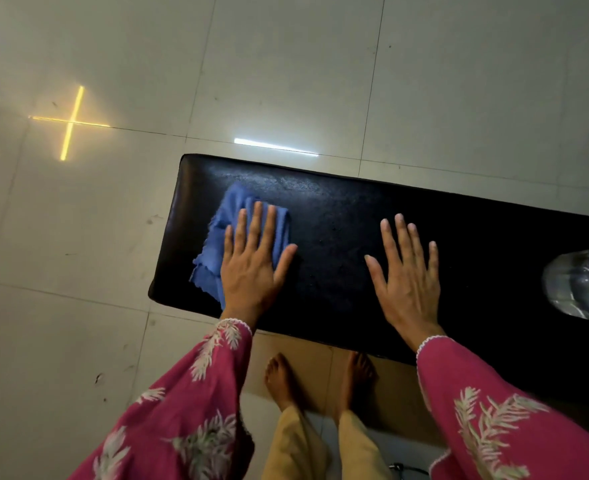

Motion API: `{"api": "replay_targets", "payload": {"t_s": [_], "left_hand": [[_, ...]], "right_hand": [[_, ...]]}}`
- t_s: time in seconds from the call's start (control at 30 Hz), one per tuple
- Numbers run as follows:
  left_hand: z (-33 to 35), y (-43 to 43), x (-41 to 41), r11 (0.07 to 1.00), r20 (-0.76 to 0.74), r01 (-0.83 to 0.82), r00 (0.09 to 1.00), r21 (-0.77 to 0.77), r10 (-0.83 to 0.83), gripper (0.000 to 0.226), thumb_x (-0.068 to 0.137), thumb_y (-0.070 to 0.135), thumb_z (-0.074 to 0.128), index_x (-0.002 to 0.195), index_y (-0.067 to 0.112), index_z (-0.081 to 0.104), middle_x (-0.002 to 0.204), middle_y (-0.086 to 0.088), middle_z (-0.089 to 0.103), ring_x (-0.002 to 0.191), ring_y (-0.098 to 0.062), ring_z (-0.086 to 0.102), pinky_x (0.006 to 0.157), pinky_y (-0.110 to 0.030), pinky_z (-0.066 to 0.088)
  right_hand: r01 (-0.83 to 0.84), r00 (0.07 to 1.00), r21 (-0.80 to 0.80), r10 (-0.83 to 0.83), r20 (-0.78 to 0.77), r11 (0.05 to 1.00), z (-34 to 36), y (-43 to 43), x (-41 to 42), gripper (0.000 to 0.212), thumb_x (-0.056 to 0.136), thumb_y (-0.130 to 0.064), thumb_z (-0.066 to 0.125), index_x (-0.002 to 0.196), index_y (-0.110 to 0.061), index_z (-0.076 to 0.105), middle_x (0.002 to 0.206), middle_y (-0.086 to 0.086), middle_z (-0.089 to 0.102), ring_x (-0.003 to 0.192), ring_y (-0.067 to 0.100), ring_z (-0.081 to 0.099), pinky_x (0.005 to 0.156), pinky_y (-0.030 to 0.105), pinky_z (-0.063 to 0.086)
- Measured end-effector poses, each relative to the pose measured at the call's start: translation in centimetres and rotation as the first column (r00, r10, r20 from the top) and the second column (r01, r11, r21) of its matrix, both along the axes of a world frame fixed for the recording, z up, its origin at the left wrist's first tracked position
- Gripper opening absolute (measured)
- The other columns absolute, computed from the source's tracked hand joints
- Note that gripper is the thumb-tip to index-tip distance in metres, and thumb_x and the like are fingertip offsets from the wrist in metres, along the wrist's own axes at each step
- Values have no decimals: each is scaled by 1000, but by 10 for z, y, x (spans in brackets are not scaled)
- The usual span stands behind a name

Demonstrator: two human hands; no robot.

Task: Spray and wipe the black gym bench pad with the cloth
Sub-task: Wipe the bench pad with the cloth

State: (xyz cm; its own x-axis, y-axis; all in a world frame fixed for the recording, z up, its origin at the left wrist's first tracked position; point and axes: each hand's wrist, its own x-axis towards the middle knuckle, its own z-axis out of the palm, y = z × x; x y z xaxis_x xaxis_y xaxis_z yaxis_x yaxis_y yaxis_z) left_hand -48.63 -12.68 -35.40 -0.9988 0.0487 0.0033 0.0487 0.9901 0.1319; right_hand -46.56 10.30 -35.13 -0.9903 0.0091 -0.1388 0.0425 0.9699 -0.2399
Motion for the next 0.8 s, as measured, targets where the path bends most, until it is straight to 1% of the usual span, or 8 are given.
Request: {"api": "replay_targets", "payload": {"t_s": [0.1, 0.2, 0.3, 0.43, 0.5, 0.63, 0.7, 0.8], "left_hand": [[7, 31, 14, 971, 57, -234, 971, 41, 231, 73, 94, 60, 9, 145, 11, 28, 151, -12, 27, 140, -29, 18, 113, -43, 9], [9, 48, 42, 998, 102, 51, 993, 23, -53, 72, 94, 61, 14, 146, 11, 26, 153, -11, 21, 142, -27, 12, 115, -44, 9], [5, 20, 42, 943, 55, 333, 942, -16, -332, 67, 95, 58, 18, 145, 14, 27, 152, -8, 26, 142, -25, 16, 115, -41, 12], [5, 32, 29, 996, 42, -83, 996, 21, 82, 69, 95, 58, 13, 144, 12, 31, 151, -9, 27, 140, -24, 16, 114, -40, 8], [11, 64, 35, 986, 105, -155, 983, 60, 148, 72, 94, 60, 12, 145, 12, 28, 152, -11, 25, 141, -27, 14, 114, -42, 7], [9, 65, 44, 963, 103, 267, 957, 41, -270, 71, 94, 60, 17, 146, 13, 24, 153, -9, 24, 142, -25, 12, 115, -42, 10], [4, 48, 33, 941, 48, 338, 940, 36, -339, 67, 95, 59, 16, 145, 15, 28, 151, -8, 28, 141, -23, 15, 114, -39, 10], [5, 56, 6, 996, 49, -47, 998, 76, 43, 70, 94, 58, 8, 145, 14, 27, 153, -8, 24, 141, -24, 17, 114, -38, 6]], "right_hand": [[19, 1000, -4, -19, 6, 1000, 0, 0, 3, 63, 95, -55, 8, 146, -19, 16, 153, 4, 17, 139, 21, 19, 112, 42, 4], [19, 1000, -12, -19, 15, 1000, 2, 0, 2, 63, 95, -54, 7, 146, -18, 17, 153, 5, 20, 139, 22, 20, 111, 43, 6], [23, 1000, -18, -23, 0, 1000, 3, 4, 3, 63, 95, -54, 7, 146, -19, 13, 152, 0, 12, 140, 20, 17, 112, 45, 9], [66, 997, -34, -67, -23, 997, 6, 19, 5, 61, 94, -51, 16, 146, -20, 14, 152, -1, 8, 140, 19, 13, 112, 45, 6], [83, 997, -25, -83, -8, 996, 7, 28, 8, 62, 93, -50, 18, 146, -19, 17, 153, 1, 11, 141, 22, 15, 112, 47, 7], [90, 996, 14, -90, 29, 996, 4, 36, 14, 66, 94, -55, 7, 145, -17, 23, 153, 7, 22, 140, 24, 20, 111, 49, 11], [89, 996, 18, -89, 27, 996, 3, 36, 15, 66, 94, -55, 6, 145, -17, 23, 153, 8, 22, 139, 24, 20, 111, 48, 10], [89, 996, 23, -89, 16, 996, 0, 35, 16, 65, 94, -55, 6, 146, -18, 20, 153, 6, 19, 140, 22, 17, 112, 45, 5]]}}
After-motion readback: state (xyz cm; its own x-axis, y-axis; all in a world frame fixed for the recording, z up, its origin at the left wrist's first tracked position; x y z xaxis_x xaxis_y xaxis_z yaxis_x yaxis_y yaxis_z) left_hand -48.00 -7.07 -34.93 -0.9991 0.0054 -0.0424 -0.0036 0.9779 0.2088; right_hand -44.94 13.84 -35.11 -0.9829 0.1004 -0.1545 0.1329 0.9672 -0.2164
